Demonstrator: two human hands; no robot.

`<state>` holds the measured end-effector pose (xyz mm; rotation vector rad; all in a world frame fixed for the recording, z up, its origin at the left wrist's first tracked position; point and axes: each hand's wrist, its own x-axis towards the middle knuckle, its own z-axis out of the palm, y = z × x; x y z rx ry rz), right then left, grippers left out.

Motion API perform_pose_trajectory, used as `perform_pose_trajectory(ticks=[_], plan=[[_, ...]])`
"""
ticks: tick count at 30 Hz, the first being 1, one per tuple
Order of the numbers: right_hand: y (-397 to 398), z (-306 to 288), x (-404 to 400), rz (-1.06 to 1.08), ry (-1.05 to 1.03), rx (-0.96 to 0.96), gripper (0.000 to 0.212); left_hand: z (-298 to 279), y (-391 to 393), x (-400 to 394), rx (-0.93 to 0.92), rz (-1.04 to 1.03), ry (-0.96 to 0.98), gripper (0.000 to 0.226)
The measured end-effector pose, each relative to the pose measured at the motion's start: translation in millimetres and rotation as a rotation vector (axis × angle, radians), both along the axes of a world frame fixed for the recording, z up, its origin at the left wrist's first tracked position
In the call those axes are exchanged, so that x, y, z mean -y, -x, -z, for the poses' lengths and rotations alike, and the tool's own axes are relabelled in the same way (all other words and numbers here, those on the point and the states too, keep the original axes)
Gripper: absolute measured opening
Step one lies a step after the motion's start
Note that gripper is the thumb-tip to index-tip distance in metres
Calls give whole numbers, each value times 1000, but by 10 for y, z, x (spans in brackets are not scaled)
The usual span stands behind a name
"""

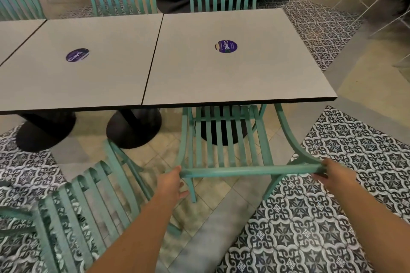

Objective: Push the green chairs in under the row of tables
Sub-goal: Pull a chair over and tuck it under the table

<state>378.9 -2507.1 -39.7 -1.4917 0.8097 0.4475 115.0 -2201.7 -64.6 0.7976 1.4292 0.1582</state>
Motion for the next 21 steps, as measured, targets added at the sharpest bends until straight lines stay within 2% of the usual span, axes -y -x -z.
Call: perform_pose_trajectory(ticks=[3,5,7,11,13,15,18,20,21], plan=[[58,-38,4,-26,96,8,25,20,9,-6,-8,24,-17,42],[52,-86,-16,-36,30,-12,23,31,38,-40,-40,83,-49,45],[73,-82,8,28,-49,13,30,25,96,-59,-79,154,-79,49],[386,36,70,118,-62,93,48,-60,340,-159,-125,185,-126,52],[690,134,32,59,-40,52,49,-167,511,-249,-153,170,-179,53],[1050,240,-125,-99,-41,-23,45,-298,744,-309,-156,125,-212,47],[1632,222,-602,-568,-54,-133,29,-530,1251,-337,-116,29,-238,33],[2034,92,-1006,-881,-42,-116,13,-648,1671,-345,-109,-56,-269,31],[2213,33,-1205,-965,-59,-99,13,-699,1881,-343,-116,-99,-283,29]])
